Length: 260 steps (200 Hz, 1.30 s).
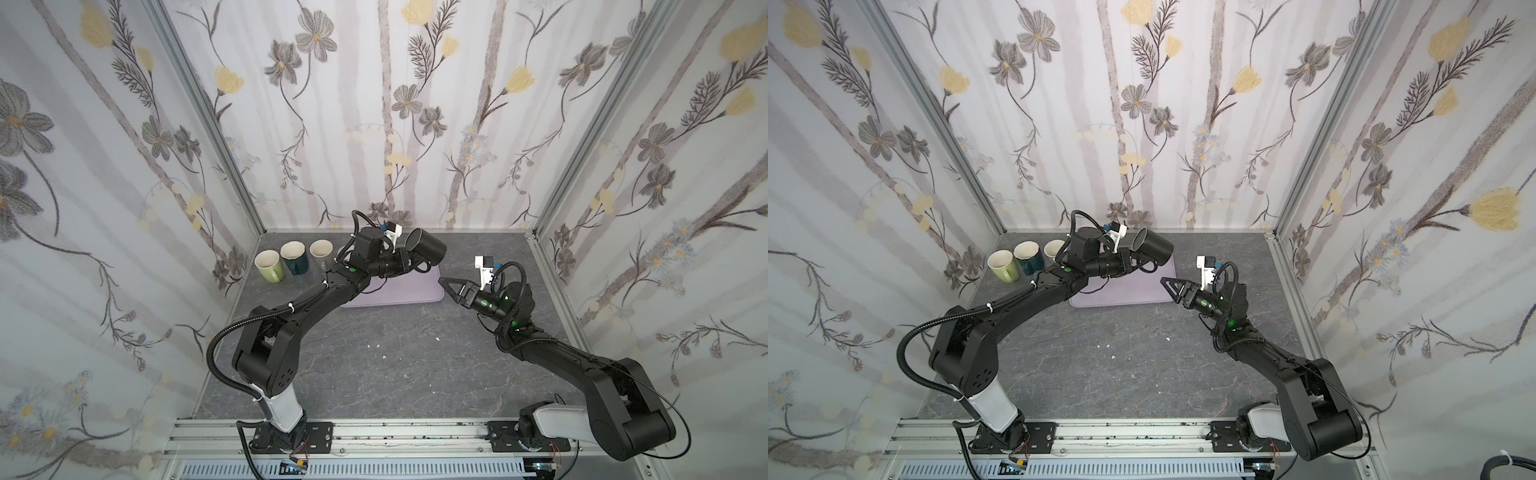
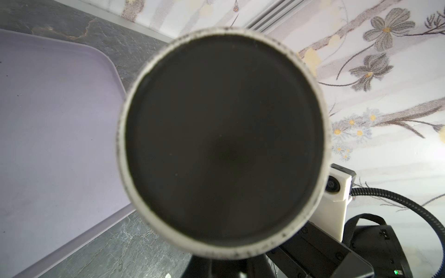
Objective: Turn the mug right side up
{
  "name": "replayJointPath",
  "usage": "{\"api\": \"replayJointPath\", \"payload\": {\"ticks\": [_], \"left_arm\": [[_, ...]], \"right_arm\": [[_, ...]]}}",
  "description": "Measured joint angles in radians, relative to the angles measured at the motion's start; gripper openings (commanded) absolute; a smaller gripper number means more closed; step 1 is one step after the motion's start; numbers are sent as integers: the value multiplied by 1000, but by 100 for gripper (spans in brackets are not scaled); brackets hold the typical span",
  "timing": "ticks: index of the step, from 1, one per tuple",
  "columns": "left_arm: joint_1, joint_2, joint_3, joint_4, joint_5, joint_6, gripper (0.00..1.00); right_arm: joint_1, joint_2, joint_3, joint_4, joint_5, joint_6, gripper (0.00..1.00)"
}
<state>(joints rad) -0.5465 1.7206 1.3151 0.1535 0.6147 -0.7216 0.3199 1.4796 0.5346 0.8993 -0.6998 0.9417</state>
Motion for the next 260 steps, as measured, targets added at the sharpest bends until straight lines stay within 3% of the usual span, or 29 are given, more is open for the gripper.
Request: {"api": "replayJointPath", "payload": {"ticks": [58,179,260], "left_arm": [[1,-13,-35,143,112,-84,0],[3,-40,-123,363,188,-188,0],[-4,-20,-143,470,197,-274,0]], "right_arm": [[32,74,36,61,-4,50,60],[29,105,101,143,-27,79,51],[14,191,135,286,-51,152,31]]}}
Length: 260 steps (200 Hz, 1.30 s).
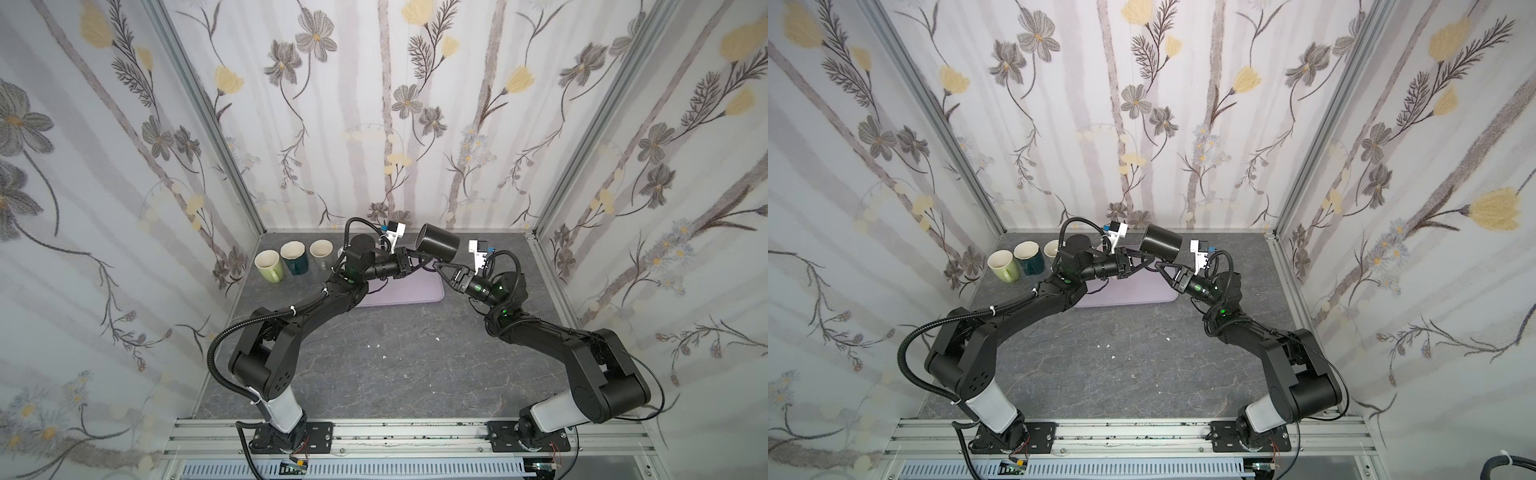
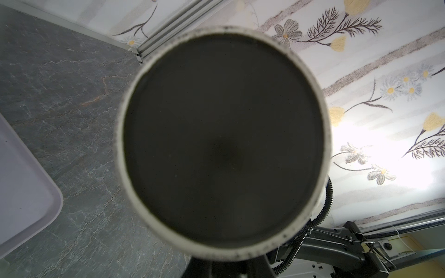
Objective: Turn the mug right side up
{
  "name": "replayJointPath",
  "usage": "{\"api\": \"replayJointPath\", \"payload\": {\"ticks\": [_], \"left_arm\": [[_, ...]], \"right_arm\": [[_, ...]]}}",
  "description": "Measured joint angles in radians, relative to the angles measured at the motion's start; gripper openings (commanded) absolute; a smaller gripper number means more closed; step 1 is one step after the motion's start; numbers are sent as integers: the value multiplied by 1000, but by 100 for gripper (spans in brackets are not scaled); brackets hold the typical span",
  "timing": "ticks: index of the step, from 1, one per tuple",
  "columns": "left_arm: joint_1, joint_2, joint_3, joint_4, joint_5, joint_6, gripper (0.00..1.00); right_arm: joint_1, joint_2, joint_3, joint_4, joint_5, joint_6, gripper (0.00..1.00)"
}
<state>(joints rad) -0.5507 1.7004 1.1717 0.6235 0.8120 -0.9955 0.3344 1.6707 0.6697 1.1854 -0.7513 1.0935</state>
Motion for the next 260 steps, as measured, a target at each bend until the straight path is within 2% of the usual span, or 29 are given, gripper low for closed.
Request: {"api": "replayJointPath", "payload": {"ticks": [83,172,240,260], "left_arm": [[-15,8,7,4,-8,27,0],[-25,17,13,19,-29,80,0],[-54,-21,48,-141,-104,202,0],[-65,-35,54,-175,-134,238,0]], "right_arm": [[-1,10,11,14,-10,24,32],[-10,4,17,20,-18,70,16],[-10,-24,18,-19,-8,69,0],[-9,-38,21,-34,-8,57,0]]}}
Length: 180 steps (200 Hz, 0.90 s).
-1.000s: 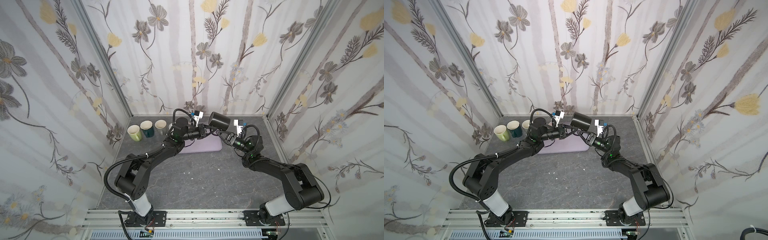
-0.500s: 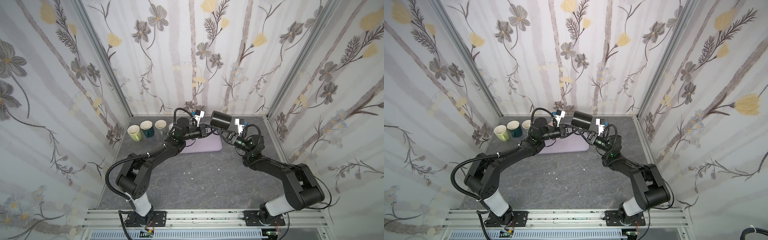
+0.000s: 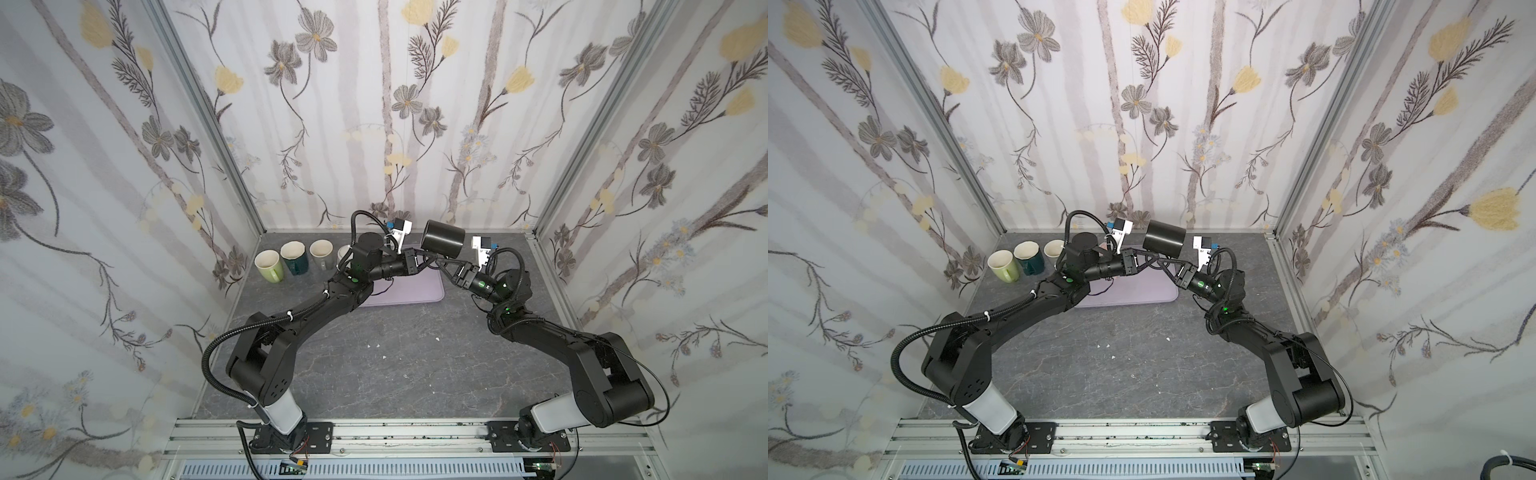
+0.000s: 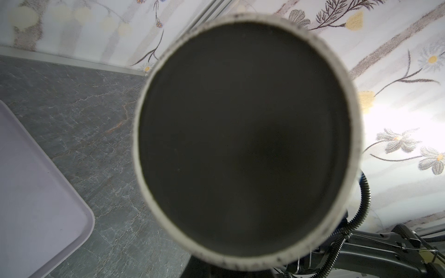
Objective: Turn the mug right side up
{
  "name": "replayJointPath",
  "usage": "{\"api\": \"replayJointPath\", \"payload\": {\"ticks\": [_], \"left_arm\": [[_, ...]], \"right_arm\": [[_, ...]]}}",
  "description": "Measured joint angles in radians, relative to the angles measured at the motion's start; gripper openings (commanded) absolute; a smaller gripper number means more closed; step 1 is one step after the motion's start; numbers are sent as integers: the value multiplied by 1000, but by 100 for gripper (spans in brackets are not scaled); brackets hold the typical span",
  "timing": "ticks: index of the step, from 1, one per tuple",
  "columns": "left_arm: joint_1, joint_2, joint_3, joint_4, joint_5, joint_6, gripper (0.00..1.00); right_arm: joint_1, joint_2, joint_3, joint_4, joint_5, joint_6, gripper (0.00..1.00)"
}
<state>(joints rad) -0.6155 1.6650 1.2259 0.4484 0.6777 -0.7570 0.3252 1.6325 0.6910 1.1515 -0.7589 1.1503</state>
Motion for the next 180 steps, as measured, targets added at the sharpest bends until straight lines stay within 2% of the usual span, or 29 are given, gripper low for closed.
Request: {"api": "replayJointPath", "payload": {"ticks": [33,41,63,67,78,102,140,180], "left_arm": [[-5,-6,3,-42,-21,29,25],[-6,-10,3,-56,-23,28,35],[-19,-19,0,-126,-35,29,68],[-19,-22,-2,-134,-40,31,77],[-19,-29,-8,-154,-62,31,87],[-18,-43,-23,-166,-94,35,100],[-18,-64,-37,-191,-125,49,100],[-22,-119,-65,-215,-174,95,100]], "right_arm": [[6,-17,1,-47,7,-21,0],[9,-21,1,-56,7,-35,0],[17,-31,0,-36,-5,-64,0],[18,-32,0,-33,-6,-69,0],[20,-32,0,-18,-8,-76,0],[21,-36,-2,-4,-11,-85,0],[26,-40,-13,0,1,-91,0],[29,-100,-12,-105,23,-158,0]]}}
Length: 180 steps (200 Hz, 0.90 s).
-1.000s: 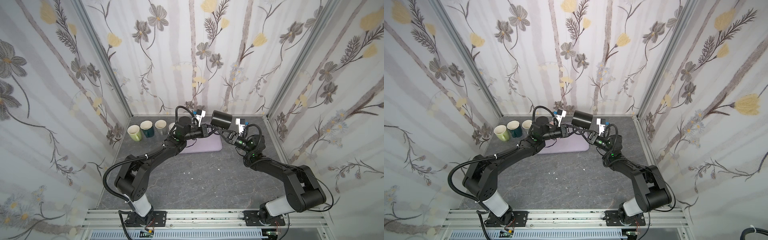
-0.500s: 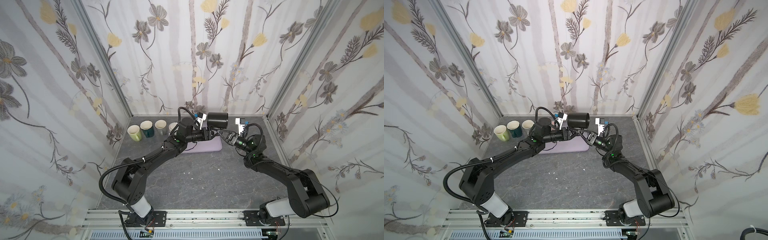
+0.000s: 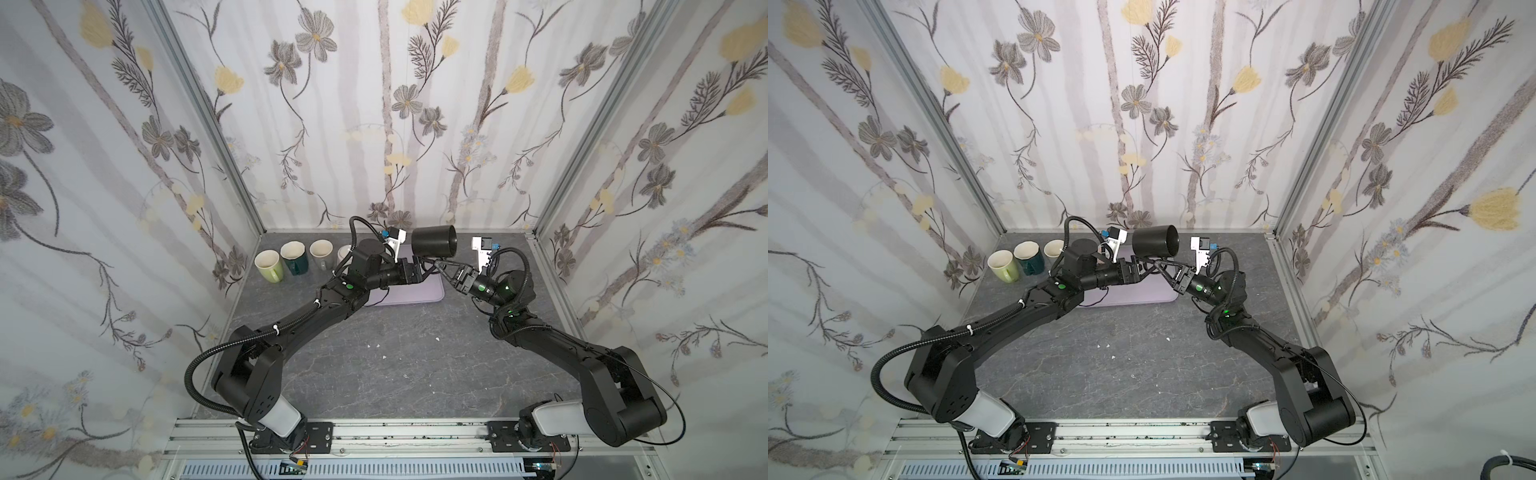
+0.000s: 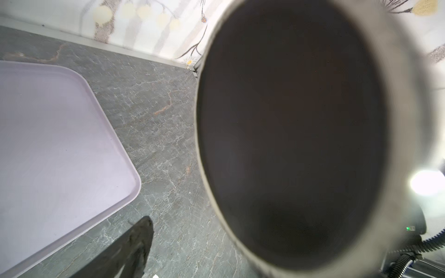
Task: Turn the mug right side up
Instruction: 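Open the left gripper to release the black mug to the right gripper, then carry the black mug toward the wall with the right gripper while left withdraws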
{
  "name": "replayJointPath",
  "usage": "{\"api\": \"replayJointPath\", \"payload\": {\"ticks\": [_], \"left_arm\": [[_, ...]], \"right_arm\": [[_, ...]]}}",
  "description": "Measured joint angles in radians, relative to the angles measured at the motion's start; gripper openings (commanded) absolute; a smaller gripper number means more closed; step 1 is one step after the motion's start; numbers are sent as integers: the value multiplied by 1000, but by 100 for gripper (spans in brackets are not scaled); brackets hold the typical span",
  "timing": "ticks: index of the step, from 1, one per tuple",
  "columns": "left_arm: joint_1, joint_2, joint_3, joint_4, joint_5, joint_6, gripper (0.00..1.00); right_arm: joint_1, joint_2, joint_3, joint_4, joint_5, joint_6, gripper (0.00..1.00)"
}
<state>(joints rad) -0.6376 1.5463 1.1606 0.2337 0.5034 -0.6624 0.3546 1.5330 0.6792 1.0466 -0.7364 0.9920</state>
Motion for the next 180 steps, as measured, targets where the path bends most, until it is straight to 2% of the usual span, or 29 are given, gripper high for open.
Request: {"api": "replayJointPath", "payload": {"ticks": [47,73,90,169,180], "left_arm": [[-3,-34,-24,-39,-61,42,100],[-13,-90,-37,-3,-37,68,100],[-13,-125,-56,16,-65,87,100],[-11,-208,-127,0,-201,145,100],[-11,-219,-140,-3,-218,151,100]], "right_arm": [[2,-17,3,-97,45,-40,0],[-5,-18,3,-251,172,-70,0],[-12,-16,4,-344,236,-88,0],[-62,13,47,-575,402,-182,0],[-77,23,85,-649,430,-200,0]]}}
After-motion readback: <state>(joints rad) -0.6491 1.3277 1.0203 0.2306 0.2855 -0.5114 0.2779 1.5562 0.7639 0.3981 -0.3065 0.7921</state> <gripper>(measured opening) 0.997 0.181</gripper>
